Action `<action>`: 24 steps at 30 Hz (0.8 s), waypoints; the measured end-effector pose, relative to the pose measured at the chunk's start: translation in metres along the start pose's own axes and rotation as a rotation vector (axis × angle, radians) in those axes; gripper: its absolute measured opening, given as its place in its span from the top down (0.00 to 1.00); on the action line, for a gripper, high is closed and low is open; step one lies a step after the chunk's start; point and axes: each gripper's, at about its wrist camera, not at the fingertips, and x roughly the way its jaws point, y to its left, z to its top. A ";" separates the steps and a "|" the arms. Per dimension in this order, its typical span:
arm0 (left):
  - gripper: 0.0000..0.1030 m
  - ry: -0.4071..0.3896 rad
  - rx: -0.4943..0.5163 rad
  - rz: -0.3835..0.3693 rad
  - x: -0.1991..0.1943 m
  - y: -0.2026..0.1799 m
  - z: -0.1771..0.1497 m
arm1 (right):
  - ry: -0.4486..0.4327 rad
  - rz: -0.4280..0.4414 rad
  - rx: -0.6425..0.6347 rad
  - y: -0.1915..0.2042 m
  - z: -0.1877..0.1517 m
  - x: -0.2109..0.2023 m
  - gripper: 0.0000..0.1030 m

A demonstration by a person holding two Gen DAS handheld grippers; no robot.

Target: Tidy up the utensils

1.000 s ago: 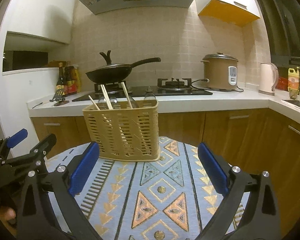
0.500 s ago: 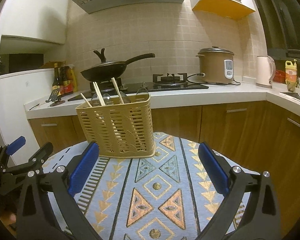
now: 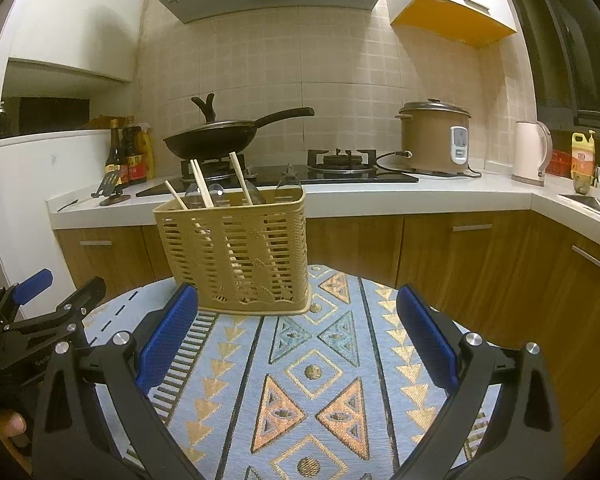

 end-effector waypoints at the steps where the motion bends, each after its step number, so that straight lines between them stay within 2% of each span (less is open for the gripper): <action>1: 0.08 -0.001 0.003 0.001 0.000 -0.001 0.000 | 0.000 -0.001 0.002 0.000 0.000 0.000 0.08; 24: 0.08 0.000 0.029 0.001 -0.001 -0.006 0.000 | 0.010 -0.007 0.021 -0.003 0.001 0.001 0.08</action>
